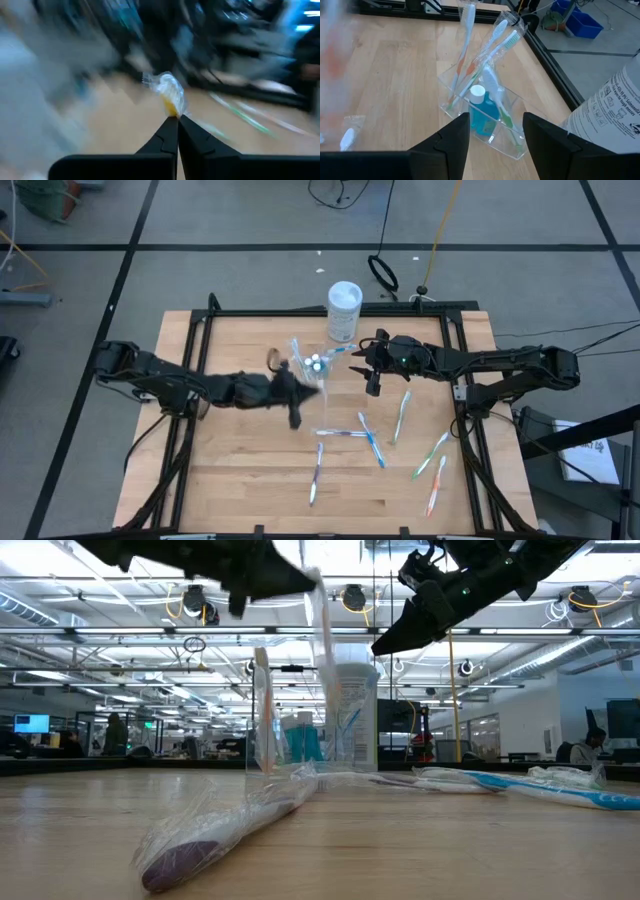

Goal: Pick & Place toothbrushing station
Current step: Put the orange toothbrush into the transparent organizer

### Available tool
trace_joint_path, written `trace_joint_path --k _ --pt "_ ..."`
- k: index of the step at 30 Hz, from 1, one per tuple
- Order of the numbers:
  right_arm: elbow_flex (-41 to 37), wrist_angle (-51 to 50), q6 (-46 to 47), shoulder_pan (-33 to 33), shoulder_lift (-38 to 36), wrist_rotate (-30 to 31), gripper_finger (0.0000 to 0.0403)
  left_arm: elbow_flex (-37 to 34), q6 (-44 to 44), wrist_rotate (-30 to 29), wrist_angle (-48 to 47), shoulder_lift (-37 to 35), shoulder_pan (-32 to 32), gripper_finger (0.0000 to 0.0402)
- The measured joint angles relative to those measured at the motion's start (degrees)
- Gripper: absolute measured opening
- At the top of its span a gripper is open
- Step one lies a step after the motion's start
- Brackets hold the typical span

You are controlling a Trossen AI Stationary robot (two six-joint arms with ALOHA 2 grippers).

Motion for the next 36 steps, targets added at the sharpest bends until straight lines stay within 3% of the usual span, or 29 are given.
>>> trace_joint_path --k 5,9,18,25,30,36 --pt "0.00 0.00 -0.02 -0.01 0.00 -0.01 0.0176 0.04 21.68 -11.32 14.19 -0.37 3.57 0.0003" --pt "0.02 0.00 -0.10 -0.02 0.00 -0.01 0.0176 1.56 25.80 -15.23 14.57 -0.38 8.21 0.0004" --pt "0.02 0.00 -1.31 0.00 0.00 0.00 0.0176 1.66 18.86 -7.69 13.86 -0.26 19.20 0.0002" --pt "0.02 0.00 -1.31 -0.02 0.00 0.00 0.0176 1.75 15.01 1.05 10.48 1.20 22.05 0.0002" --pt "0.02 0.00 -1.31 -0.01 0.00 -0.01 0.0176 1.75 16.27 -0.44 14.12 6.86 21.41 0.0002" --pt "0.04 0.00 -1.33 0.00 0.00 0.00 0.0176 1.77 25.66 -5.59 19.82 12.42 19.67 0.0003"
